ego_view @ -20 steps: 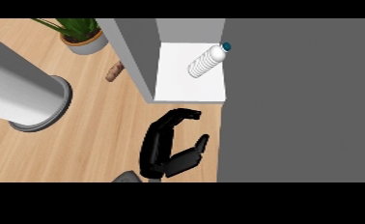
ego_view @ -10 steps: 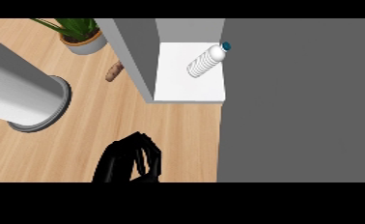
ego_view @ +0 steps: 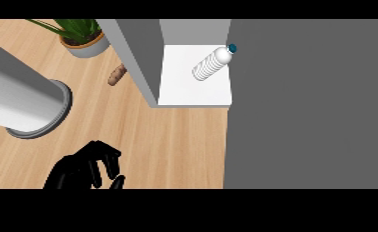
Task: Pick up the bottled water, place it into the cabinet and close the cabinet
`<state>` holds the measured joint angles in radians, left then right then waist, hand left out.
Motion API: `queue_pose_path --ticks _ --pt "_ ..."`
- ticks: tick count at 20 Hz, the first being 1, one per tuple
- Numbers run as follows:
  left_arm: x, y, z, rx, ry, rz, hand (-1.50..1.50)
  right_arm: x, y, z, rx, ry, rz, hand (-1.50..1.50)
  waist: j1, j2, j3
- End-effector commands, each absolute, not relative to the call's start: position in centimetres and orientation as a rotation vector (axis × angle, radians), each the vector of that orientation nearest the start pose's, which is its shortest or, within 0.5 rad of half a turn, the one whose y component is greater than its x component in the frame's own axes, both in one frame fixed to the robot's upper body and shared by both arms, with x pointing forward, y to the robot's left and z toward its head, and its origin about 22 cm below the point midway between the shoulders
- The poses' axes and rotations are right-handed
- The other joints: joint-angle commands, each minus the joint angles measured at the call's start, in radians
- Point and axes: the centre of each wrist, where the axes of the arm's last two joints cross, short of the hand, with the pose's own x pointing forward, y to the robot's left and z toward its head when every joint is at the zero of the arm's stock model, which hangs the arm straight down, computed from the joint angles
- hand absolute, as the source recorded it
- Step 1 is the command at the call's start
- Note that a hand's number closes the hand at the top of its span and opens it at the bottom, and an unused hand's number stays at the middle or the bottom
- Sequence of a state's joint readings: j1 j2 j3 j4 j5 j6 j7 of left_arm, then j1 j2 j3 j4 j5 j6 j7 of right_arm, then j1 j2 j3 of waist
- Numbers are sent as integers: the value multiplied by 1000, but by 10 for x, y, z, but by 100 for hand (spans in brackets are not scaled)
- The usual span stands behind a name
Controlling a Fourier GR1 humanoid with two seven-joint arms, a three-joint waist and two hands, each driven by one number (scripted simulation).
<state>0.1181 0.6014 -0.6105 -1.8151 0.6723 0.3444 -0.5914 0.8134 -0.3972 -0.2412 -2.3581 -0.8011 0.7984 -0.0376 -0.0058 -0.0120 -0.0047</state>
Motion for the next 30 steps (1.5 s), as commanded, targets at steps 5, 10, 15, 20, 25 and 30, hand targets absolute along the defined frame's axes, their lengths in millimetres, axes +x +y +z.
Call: queue_pose_path --ticks 5,10,15,20,25,30 --pt "156 270 39 -281 -1883 47 -150 48 -285 177 610 -1760 669 150 6 -8 -4" --pt "158 296 54 -240 -1895 39 -150 56 -276 177 684 -1741 743 150 18 -7 -7" --pt "148 311 57 -243 -1873 35 -150 63 -268 176 751 -1719 791 150 33 -17 -13" --pt "145 320 63 -249 -1871 62 -150 74 -259 178 809 -1696 879 150 36 -21 -17" --pt "137 334 64 -250 -1843 43 -150 90 -252 177 805 -1676 958 150 65 -25 -21" --pt "132 346 68 -235 -1844 43 -150 97 -238 172 855 -1666 883 150 56 -26 -18"
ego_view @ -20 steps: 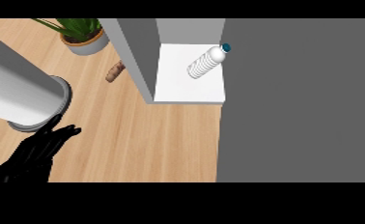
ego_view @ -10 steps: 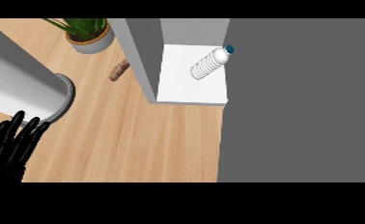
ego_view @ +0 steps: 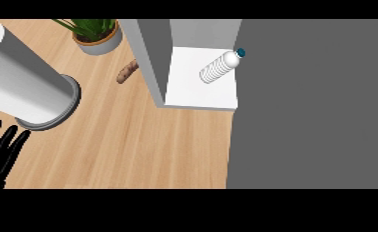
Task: Pick up the bottled water, place it into the cabinet and close the cabinet
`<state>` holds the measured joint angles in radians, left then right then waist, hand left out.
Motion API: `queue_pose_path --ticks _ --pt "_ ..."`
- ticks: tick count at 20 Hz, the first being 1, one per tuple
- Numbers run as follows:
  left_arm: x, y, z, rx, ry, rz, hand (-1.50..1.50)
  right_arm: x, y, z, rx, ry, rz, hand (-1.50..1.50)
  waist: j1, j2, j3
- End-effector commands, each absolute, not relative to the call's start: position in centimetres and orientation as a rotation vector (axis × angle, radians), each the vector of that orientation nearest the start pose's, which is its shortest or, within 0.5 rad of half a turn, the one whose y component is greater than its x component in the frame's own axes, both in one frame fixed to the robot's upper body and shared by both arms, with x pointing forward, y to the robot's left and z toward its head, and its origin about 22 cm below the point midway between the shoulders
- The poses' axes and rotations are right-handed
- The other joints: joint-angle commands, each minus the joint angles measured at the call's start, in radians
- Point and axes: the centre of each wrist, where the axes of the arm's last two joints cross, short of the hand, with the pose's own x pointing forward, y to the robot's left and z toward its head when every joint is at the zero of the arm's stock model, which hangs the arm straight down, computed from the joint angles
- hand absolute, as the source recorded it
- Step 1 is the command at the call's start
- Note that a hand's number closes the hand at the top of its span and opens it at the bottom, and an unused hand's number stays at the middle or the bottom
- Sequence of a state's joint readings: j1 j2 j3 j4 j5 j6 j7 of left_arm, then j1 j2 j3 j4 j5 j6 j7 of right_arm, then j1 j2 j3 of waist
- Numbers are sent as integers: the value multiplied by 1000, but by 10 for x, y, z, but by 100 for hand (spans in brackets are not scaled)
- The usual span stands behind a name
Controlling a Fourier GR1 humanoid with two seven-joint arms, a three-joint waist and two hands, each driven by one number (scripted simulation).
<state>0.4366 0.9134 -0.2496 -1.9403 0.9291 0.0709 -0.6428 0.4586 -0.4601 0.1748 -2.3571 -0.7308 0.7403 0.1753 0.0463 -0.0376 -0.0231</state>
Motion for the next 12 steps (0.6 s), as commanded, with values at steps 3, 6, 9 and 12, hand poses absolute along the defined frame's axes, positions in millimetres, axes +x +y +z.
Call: queue_pose_path --ticks 3,6,9,12 --pt "130 352 71 -235 -1838 33 -150 104 -229 170 881 -1655 851 150 11 0 -1" --pt "127 359 72 -229 -1834 29 -150 112 -218 168 895 -1644 837 150 25 -2 -2" --pt "129 367 76 -228 -1847 25 -150 120 -204 169 918 -1628 834 150 22 2 -2" --pt "127 368 77 -240 -1857 31 -150 131 -188 170 946 -1627 820 150 37 6 -1"
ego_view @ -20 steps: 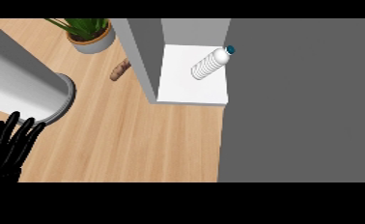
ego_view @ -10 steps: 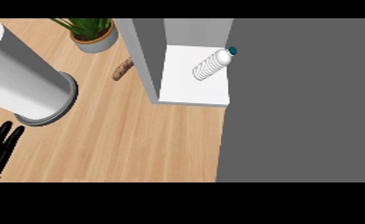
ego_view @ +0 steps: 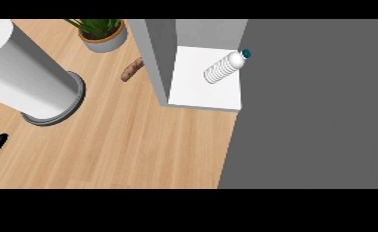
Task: Pick up the bottled water, place it into the cabinet and close the cabinet
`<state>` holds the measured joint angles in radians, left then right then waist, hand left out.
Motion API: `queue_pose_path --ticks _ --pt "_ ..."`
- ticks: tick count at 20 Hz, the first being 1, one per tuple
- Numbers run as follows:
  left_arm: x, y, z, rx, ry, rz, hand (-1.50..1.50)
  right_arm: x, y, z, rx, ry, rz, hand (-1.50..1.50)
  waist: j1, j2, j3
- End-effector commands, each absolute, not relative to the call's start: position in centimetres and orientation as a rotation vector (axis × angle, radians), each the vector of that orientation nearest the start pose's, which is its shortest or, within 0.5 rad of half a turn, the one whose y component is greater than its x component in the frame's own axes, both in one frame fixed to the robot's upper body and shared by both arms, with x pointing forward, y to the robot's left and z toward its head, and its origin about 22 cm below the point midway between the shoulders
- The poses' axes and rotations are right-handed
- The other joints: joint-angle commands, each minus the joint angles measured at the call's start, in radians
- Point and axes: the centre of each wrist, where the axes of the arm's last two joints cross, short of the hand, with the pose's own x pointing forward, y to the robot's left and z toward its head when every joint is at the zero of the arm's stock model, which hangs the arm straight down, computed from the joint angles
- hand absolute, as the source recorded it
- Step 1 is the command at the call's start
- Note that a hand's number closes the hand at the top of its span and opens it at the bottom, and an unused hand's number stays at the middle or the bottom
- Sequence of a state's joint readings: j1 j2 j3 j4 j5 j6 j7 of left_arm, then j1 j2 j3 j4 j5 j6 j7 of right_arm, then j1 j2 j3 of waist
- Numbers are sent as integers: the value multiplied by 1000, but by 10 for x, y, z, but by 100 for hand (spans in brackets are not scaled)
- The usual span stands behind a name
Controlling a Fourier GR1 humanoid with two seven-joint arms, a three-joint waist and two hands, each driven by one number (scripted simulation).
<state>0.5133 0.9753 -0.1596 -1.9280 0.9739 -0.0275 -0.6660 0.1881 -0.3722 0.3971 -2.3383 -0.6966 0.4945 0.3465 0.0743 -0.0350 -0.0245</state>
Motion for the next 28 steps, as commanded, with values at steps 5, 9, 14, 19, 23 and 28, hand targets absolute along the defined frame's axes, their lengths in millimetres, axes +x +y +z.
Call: queue_pose_path --ticks 5,9,14,19,23,28 --pt "123 382 80 -233 -1853 18 -150 148 -161 176 979 -1636 752 150 32 1 2" --pt "122 392 84 -246 -1857 9 -150 165 -136 182 955 -1623 670 150 42 11 6" --pt "121 398 90 -303 -1866 -20 -150 181 -78 193 1009 -1436 846 150 73 24 10" --pt "113 411 89 -287 -1894 -1 -150 195 -35 222 1122 -1337 1014 150 57 33 19" --pt "99 429 94 -261 -1886 17 -150 228 -11 242 1125 -1317 1033 150 33 34 23" --pt "77 448 83 -226 -1880 63 -150 261 -5 249 1131 -1194 897 150 -20 35 23"
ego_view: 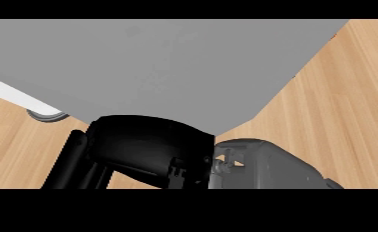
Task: Pick up the bottled water, place it into the cabinet and close the cabinet
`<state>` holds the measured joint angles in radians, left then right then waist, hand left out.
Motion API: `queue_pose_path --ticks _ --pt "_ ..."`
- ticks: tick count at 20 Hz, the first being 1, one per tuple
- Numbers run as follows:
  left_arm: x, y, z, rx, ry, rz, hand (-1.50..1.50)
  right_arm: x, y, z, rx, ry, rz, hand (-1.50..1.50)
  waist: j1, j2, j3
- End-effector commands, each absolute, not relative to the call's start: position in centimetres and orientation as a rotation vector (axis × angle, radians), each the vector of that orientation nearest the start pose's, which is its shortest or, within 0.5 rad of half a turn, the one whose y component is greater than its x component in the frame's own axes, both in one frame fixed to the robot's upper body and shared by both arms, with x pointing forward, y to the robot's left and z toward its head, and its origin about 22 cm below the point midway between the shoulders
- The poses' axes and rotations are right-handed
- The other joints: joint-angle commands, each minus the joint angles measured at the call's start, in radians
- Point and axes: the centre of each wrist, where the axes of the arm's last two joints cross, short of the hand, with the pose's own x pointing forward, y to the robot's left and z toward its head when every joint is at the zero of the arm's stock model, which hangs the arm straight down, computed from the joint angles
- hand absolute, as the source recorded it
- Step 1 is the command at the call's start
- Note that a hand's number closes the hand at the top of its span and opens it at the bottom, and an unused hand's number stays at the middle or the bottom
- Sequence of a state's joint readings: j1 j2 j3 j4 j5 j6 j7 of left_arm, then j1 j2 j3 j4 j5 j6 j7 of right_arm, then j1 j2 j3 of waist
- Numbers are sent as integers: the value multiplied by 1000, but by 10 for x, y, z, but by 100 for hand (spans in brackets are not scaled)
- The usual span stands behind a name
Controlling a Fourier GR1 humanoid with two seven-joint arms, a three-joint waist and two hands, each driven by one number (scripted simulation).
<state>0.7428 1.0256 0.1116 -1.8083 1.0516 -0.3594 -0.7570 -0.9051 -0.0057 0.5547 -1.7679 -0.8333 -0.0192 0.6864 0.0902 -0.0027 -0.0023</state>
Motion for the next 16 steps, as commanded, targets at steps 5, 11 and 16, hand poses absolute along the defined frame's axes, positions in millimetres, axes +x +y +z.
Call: queue_pose_path --ticks 5,11,16 --pt "58 450 93 -212 -1899 72 -150 290 -15 219 1139 -1141 798 150 -49 2 3" --pt "59 448 92 -214 -1887 77 -150 337 -41 201 1094 -1168 725 150 -64 6 3" --pt "39 457 87 -185 -1879 81 -150 371 -70 188 1024 -1209 612 150 -57 7 2"
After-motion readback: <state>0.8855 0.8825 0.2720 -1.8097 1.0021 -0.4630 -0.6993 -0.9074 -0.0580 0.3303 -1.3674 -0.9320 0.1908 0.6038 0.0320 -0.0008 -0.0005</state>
